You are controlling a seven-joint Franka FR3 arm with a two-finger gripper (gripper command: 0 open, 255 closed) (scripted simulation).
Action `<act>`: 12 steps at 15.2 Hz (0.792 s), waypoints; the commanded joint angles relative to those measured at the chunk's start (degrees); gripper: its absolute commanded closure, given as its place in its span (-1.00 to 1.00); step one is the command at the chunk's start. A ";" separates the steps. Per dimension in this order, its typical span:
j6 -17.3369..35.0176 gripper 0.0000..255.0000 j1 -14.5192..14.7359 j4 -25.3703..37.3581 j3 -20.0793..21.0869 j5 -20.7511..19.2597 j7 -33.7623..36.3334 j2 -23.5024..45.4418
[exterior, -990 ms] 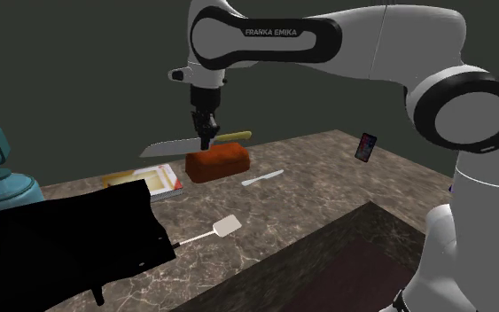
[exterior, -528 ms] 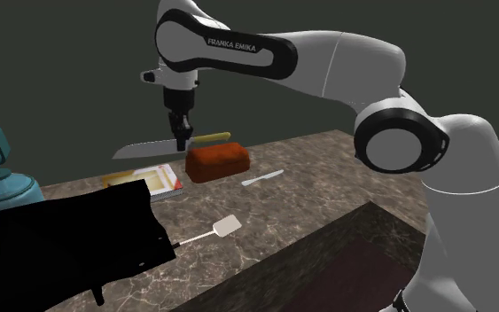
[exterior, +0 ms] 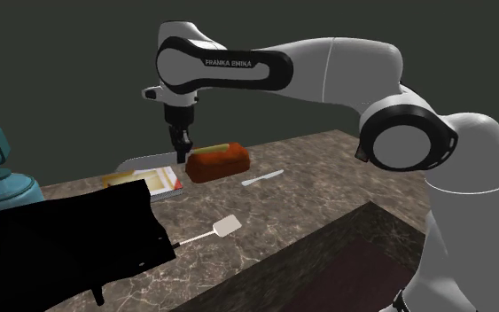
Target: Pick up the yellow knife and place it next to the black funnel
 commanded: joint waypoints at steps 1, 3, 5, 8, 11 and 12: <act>1.94 1.00 0.13 -2.27 -0.01 -0.03 -0.11 -0.35; 3.59 1.00 0.25 -4.12 0.00 -0.03 -0.18 -0.54; 5.19 1.00 0.35 -5.83 0.01 -0.02 -0.25 -0.64; 7.51 1.00 0.48 -8.16 0.04 0.01 -0.36 -0.66; 9.73 1.00 0.58 -10.26 0.08 0.08 -0.47 -0.52; 10.46 1.00 0.60 -10.91 0.09 0.10 -0.51 -0.44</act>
